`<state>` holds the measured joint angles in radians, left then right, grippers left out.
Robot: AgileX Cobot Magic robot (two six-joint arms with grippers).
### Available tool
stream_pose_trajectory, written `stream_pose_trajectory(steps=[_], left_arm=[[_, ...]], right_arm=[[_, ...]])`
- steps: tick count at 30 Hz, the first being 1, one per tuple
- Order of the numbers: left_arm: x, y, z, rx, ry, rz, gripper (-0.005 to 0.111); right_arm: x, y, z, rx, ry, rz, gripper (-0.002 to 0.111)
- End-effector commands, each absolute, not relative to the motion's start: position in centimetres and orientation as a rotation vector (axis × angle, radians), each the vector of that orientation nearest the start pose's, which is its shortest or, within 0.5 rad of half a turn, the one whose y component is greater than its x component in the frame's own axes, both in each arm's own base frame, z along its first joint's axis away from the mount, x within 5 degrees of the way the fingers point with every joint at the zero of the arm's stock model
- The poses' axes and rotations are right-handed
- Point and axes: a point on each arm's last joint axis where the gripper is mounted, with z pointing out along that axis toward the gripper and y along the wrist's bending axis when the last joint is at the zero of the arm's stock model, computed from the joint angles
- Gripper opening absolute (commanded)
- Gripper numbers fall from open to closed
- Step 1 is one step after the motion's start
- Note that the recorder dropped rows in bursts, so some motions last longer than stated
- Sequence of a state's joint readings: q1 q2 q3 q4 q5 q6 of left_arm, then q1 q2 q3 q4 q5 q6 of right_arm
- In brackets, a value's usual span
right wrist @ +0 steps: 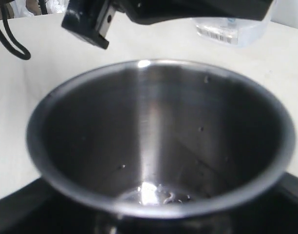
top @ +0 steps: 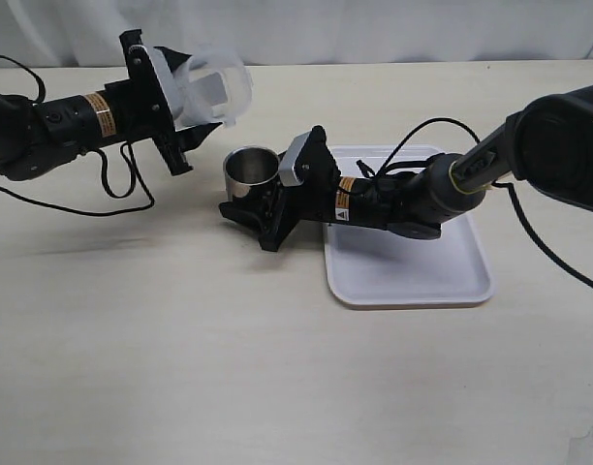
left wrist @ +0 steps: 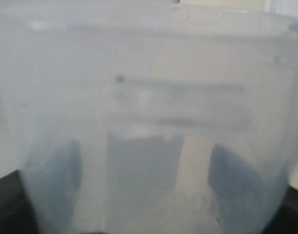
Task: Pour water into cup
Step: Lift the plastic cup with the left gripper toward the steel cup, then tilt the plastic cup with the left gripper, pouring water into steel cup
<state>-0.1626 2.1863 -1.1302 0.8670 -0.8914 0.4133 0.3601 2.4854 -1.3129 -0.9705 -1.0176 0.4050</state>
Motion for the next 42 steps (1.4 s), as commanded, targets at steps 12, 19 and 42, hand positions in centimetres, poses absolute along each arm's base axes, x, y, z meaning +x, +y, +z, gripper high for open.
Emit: stream_pose_trajectory(steps=[12,19,42], left_arm=[[41.2,-12.4,12.1,1.467,0.999,0.211,0.0],[41.3,-12.4,12.1,1.529,0.915,0.297,0.0],[41.2,-13.4,12.3,1.536,0.878,0.349,0.0]], right_arm=[[39.5,21.5,2.9,-1.064,1.602,0.789,0.014],[39.5,21.5,2.9,-1.064,1.602,0.789,0.014],[39.5,21.5,2.9,-1.064,1.602,0.789,0.014]])
